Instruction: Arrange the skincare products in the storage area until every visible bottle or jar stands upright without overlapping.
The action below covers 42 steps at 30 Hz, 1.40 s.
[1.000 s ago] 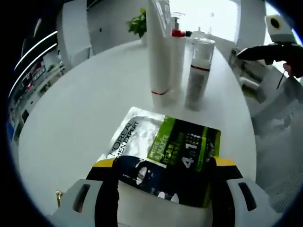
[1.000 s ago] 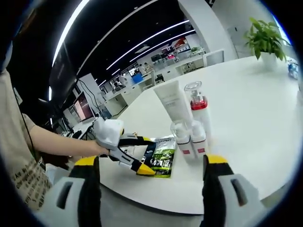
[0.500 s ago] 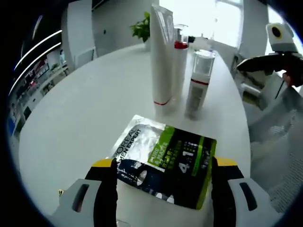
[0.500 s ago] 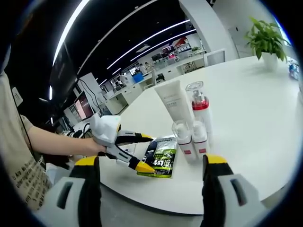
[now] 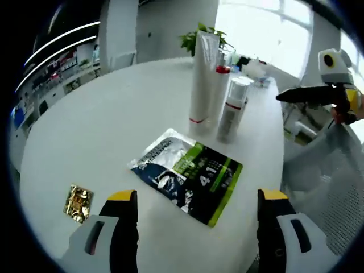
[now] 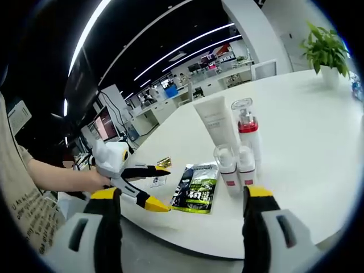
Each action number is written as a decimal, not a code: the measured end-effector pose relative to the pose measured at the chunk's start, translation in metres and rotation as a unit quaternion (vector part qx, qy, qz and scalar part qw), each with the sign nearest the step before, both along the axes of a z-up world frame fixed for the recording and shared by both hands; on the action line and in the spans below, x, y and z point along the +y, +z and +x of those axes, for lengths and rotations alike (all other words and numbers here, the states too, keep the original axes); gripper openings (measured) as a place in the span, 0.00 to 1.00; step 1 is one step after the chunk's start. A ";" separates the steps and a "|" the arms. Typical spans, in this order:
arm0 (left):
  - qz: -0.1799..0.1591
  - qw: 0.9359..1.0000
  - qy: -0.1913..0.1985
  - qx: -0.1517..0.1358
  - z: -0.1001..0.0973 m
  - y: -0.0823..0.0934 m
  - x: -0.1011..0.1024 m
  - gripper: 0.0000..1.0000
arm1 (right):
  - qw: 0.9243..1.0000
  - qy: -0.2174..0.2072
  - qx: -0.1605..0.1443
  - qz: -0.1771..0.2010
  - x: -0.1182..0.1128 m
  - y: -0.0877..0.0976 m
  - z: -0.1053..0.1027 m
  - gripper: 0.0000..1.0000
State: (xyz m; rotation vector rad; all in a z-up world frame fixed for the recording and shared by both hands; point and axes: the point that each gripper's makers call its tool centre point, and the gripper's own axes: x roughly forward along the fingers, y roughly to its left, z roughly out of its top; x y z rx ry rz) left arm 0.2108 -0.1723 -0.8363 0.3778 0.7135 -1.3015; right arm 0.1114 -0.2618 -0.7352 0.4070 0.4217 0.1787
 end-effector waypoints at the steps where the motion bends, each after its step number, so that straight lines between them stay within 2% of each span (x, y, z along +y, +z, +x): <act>1: -0.001 1.000 0.005 0.003 -0.002 0.001 0.005 0.85 | 1.000 0.003 0.000 0.000 0.001 0.000 0.000 0.90; 10: -0.032 0.997 0.059 0.044 -0.018 0.023 0.043 0.90 | 1.000 0.012 0.002 0.001 0.002 -0.004 -0.002 0.90; 14: -0.033 0.996 0.079 0.038 -0.025 0.032 0.068 0.92 | 1.000 0.015 0.004 0.009 0.002 -0.007 -0.002 0.90; 21: -0.042 0.992 0.109 0.047 -0.039 0.047 0.099 0.96 | 1.000 0.023 0.004 0.012 0.010 -0.008 0.000 0.90; 27: -0.065 0.986 0.138 0.060 -0.042 0.058 0.110 0.97 | 0.999 0.037 0.009 0.010 0.018 -0.008 -0.001 0.90; 30: -0.076 0.984 0.153 0.054 -0.036 0.065 0.112 0.97 | 0.999 0.040 0.010 0.010 0.020 -0.009 0.000 0.90; 42: -0.077 0.980 0.173 0.055 -0.029 0.062 0.115 0.97 | 0.998 0.061 0.020 -0.006 0.027 -0.016 0.001 0.90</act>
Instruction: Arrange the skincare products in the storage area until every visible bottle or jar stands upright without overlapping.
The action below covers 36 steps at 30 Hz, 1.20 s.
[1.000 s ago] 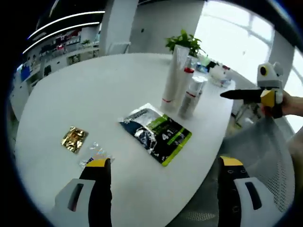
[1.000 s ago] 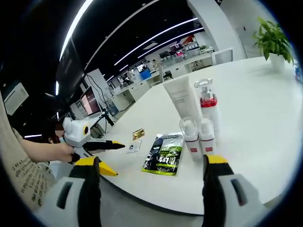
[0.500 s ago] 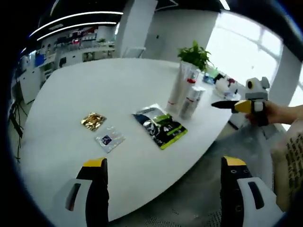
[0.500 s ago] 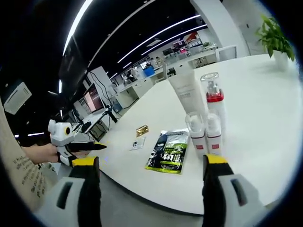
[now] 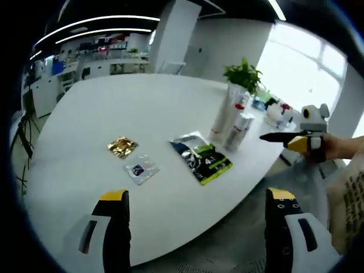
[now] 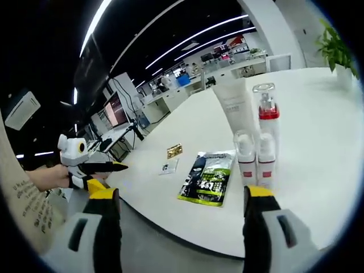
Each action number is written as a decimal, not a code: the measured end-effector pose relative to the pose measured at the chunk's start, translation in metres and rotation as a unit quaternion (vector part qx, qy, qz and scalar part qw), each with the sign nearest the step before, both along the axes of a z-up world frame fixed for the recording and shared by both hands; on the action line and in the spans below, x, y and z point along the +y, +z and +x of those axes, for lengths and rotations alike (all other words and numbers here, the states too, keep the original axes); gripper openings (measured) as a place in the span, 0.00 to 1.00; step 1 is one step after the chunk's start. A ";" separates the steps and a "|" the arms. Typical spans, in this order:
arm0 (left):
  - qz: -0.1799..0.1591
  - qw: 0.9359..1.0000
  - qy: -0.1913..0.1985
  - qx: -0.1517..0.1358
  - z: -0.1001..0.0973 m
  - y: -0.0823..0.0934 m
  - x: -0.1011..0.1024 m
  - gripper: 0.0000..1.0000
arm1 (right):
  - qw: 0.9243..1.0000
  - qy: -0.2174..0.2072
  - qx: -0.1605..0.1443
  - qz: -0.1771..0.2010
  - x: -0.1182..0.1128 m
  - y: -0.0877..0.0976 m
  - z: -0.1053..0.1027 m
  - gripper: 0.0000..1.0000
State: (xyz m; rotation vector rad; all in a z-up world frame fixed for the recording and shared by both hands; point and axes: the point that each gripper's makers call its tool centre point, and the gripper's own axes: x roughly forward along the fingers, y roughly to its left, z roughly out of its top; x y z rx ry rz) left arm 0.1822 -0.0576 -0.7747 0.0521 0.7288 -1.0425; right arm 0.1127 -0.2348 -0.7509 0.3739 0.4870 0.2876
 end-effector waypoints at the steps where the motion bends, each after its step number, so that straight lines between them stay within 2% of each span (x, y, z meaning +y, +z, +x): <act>1: 0.001 1.000 0.001 0.001 0.001 -0.001 0.000 0.97 | 1.000 0.001 0.001 -0.002 -0.001 -0.001 0.000 0.90; 17: 0.047 0.999 -0.015 -0.001 0.026 -0.027 0.006 0.96 | 1.000 -0.006 0.015 -0.005 -0.005 -0.009 -0.001 0.90; 32: 0.067 0.997 -0.026 0.001 0.052 -0.042 -0.003 0.95 | 0.999 -0.014 0.032 -0.018 -0.006 -0.016 0.001 0.90; 36: 0.075 0.997 -0.024 0.008 0.060 -0.052 0.001 0.94 | 0.999 -0.020 0.035 -0.018 -0.007 -0.017 0.003 0.89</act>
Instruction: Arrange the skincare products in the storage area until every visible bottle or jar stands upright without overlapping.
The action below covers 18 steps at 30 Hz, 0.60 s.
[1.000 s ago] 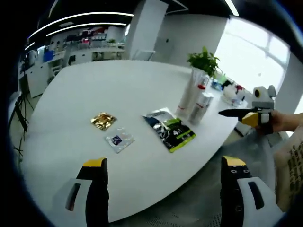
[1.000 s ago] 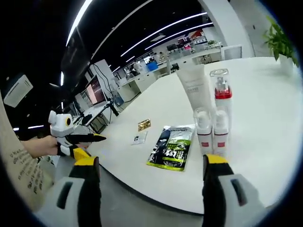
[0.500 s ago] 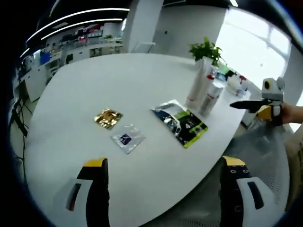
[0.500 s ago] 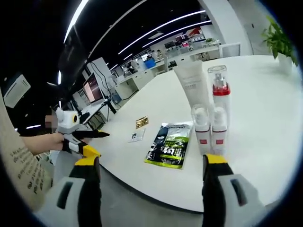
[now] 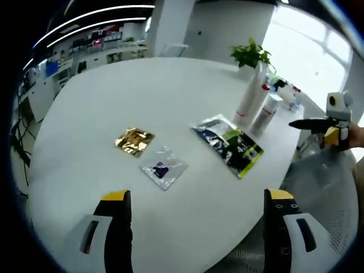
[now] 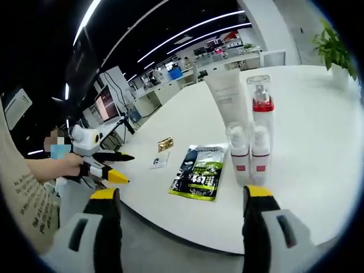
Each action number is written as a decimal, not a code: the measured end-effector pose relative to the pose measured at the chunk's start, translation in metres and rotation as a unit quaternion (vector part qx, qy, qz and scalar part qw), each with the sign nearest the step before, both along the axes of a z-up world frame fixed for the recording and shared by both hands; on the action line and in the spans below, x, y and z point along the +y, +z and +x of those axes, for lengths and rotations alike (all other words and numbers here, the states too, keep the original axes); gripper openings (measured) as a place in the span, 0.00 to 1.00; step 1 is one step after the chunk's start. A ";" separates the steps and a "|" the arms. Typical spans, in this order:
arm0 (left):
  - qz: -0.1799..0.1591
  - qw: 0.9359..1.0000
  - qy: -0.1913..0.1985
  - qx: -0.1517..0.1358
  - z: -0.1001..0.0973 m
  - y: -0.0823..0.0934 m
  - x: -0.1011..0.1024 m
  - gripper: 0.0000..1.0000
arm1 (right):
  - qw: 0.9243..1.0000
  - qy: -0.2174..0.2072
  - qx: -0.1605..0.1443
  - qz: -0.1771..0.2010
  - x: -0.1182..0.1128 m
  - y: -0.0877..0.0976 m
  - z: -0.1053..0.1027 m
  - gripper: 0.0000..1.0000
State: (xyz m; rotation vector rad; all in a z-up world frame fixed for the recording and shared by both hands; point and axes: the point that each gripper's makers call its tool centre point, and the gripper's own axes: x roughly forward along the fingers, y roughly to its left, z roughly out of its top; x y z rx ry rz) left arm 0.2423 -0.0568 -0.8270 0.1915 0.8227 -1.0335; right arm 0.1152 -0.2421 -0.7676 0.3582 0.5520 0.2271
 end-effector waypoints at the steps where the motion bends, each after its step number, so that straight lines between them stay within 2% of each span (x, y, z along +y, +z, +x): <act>1: 0.001 1.000 0.000 0.000 0.000 -0.001 0.000 0.94 | 1.000 0.000 0.001 -0.001 0.000 0.000 0.000 0.89; 7: 0.012 1.000 0.002 0.003 0.007 -0.006 0.004 0.94 | 1.000 -0.006 0.004 -0.006 -0.002 -0.002 0.000 0.89; 18: 0.043 0.999 -0.010 -0.017 0.030 -0.017 0.004 0.92 | 1.000 -0.018 0.011 -0.004 -0.004 -0.004 0.001 0.89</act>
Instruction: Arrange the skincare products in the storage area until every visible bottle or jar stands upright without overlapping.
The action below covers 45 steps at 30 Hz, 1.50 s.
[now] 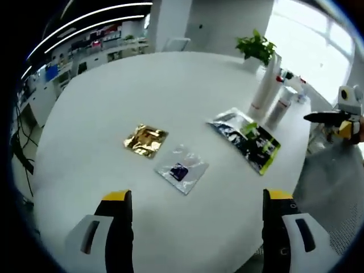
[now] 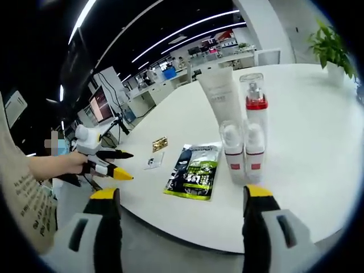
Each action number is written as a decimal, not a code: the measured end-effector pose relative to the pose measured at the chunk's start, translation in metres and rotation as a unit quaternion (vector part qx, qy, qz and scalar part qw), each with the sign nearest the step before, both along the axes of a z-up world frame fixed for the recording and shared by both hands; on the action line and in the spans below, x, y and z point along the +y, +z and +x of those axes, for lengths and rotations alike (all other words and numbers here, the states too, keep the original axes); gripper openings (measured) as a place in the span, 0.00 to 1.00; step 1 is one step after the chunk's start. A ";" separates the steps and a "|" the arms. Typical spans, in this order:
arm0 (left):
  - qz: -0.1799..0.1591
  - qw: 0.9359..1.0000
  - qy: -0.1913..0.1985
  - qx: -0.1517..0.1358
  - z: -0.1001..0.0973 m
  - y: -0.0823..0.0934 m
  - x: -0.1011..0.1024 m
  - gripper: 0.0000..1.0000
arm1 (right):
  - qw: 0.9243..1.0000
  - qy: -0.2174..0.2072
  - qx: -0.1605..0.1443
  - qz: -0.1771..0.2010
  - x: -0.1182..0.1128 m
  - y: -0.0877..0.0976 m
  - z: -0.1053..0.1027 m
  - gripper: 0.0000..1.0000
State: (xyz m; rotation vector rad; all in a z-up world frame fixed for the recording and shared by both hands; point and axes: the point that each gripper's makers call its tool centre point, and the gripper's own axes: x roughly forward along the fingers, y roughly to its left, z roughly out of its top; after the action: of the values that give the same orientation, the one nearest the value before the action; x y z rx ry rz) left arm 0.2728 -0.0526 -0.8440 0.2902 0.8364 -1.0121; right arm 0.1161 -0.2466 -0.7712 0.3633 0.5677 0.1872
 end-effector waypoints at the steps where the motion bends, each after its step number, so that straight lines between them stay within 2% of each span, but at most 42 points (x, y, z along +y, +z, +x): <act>1: 0.005 1.000 -0.003 -0.003 0.001 0.000 0.000 0.92 | 1.000 0.000 0.000 0.000 0.000 0.000 0.000 0.89; 3: 0.013 1.000 -0.008 -0.009 0.006 -0.005 0.001 0.90 | 1.000 0.000 0.001 -0.002 0.000 0.000 0.000 0.89; 7: 0.022 1.000 -0.009 0.000 0.014 -0.012 -0.001 0.88 | 1.000 -0.006 0.000 -0.001 -0.002 0.000 0.000 0.89; 14: 0.040 0.998 -0.038 -0.017 0.027 -0.017 -0.009 0.85 | 1.000 -0.012 0.004 -0.001 -0.005 -0.002 0.000 0.89; 20: 0.067 0.991 -0.103 -0.045 0.032 -0.020 -0.019 0.79 | 1.000 -0.015 0.006 -0.004 -0.007 -0.004 0.000 0.89; 25: 0.093 0.982 -0.154 -0.061 0.033 -0.026 -0.027 0.72 | 1.000 -0.022 0.009 -0.003 -0.010 -0.005 0.000 0.88; 31: 0.102 0.976 -0.186 -0.058 0.033 -0.029 -0.034 0.62 | 1.000 -0.021 0.015 -0.004 -0.009 -0.007 0.000 0.88; 39: 0.100 0.977 -0.185 -0.042 0.040 -0.031 -0.039 0.65 | 0.999 -0.016 0.027 -0.006 -0.008 -0.012 0.000 0.88; 45: 0.103 0.971 -0.211 -0.042 0.038 -0.031 -0.043 0.63 | 0.999 -0.010 0.034 -0.010 -0.006 -0.015 0.001 0.88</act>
State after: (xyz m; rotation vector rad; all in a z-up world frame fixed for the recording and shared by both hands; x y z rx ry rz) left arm 0.3109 -0.0951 -0.8750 0.7068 0.8215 -1.2990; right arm 0.1167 -0.2522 -0.7860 0.3579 0.6331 0.1505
